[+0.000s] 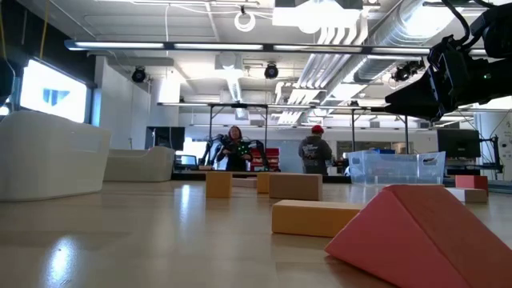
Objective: Sort & place blocks by color
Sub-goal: Put the brown block into the white bin
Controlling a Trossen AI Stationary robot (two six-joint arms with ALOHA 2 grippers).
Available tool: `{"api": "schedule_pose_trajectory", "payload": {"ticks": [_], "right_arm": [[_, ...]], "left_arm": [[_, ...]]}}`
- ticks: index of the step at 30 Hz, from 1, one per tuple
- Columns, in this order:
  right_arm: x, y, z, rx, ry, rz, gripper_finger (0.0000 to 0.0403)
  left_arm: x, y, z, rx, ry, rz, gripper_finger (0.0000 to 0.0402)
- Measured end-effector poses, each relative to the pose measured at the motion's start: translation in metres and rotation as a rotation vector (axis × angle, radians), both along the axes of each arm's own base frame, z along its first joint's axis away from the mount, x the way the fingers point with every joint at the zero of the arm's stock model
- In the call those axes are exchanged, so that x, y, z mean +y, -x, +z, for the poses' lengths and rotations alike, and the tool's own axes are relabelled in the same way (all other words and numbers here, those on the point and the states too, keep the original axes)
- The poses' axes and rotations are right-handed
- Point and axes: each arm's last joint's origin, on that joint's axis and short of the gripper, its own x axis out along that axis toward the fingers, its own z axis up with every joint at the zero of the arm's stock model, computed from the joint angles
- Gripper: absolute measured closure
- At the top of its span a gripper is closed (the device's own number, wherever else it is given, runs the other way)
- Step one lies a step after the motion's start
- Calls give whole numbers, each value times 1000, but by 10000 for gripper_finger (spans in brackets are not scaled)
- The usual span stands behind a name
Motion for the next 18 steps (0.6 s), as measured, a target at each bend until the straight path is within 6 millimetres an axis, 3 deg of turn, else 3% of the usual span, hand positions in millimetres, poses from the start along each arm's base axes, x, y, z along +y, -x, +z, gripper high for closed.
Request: {"api": "schedule_pose_trajectory", "payload": {"ticks": [6, 13, 18], "right_arm": [[0, 0, 0, 0, 0, 0, 169], [0, 0, 0, 0, 0, 0, 169], [0, 0, 0, 0, 0, 0, 169]], "left_arm": [[0, 0, 1, -12, -7, -59, 296], [2, -1, 5, -66, -25, -138, 298], [2, -8, 29, -300, -44, -181, 291]]}}
